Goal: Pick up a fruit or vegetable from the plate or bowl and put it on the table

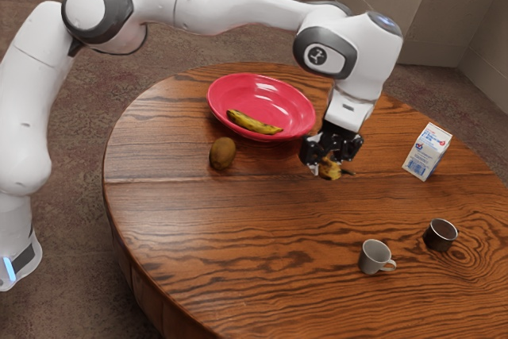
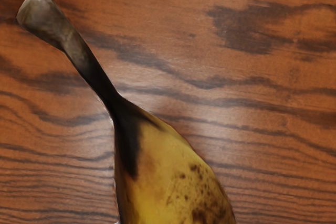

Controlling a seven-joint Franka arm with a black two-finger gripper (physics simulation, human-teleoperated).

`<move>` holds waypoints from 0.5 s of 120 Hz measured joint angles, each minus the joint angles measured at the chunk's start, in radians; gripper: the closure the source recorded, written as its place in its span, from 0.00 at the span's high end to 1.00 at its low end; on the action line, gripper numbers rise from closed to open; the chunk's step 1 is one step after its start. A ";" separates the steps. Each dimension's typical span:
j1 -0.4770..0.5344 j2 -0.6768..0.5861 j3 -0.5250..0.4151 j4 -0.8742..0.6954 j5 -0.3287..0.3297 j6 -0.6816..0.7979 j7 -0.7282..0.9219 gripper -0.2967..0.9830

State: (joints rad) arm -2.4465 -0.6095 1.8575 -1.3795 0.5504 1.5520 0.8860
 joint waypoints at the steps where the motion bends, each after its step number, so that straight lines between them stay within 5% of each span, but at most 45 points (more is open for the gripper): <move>1: -0.004 0.000 0.000 0.000 0.000 0.000 -0.001 0.34; 29: -0.034 -0.002 0.010 -0.003 0.009 -0.002 -0.036 0.34; 45: -0.039 0.001 0.032 0.001 0.026 -0.010 -0.047 0.60; 60: 0.159 0.019 -0.027 0.003 0.033 -0.087 -0.096 0.70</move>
State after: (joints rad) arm -2.2870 -0.5900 1.8308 -1.3761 0.5831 1.4646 0.7898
